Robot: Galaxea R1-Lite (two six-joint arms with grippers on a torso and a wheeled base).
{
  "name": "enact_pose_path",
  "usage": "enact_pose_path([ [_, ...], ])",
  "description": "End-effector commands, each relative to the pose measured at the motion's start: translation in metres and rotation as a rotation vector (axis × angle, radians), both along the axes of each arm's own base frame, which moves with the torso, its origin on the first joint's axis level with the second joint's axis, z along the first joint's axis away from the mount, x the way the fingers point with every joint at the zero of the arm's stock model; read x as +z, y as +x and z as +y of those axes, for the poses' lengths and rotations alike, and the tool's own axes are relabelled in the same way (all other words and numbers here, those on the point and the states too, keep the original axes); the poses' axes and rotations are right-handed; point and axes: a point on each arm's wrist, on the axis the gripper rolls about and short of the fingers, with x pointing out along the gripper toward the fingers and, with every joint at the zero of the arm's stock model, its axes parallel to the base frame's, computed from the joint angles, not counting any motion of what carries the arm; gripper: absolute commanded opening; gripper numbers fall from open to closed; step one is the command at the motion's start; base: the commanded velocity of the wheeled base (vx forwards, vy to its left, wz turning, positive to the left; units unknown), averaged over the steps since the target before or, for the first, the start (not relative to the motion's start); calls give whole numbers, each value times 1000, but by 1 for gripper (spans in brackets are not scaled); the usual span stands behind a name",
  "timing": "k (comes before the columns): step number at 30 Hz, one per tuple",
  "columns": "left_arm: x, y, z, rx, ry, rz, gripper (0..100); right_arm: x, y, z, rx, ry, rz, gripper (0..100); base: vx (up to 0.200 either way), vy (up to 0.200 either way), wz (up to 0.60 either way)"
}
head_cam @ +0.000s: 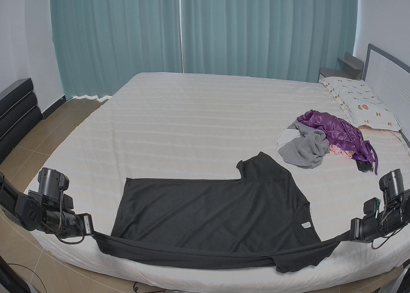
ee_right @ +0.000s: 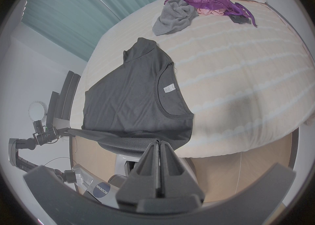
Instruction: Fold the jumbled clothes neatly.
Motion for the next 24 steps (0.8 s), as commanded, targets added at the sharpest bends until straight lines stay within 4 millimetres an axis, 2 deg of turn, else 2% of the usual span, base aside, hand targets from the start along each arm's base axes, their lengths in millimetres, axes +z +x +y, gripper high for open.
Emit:
enact_pose_path([
  [1, -9, 7, -6, -23, 5, 37, 0, -5, 8, 0, 6, 0, 28, 0, 0, 0, 0],
  [10, -13, 25, -5, 17, 27, 37, 0, -5, 26, -1, 5, 2, 24, 0, 0, 0, 0],
  [24, -16, 29, -5, 19, 27, 45, 0, -16, 46, -1, 2, 6, 54, 0, 0, 0, 0],
])
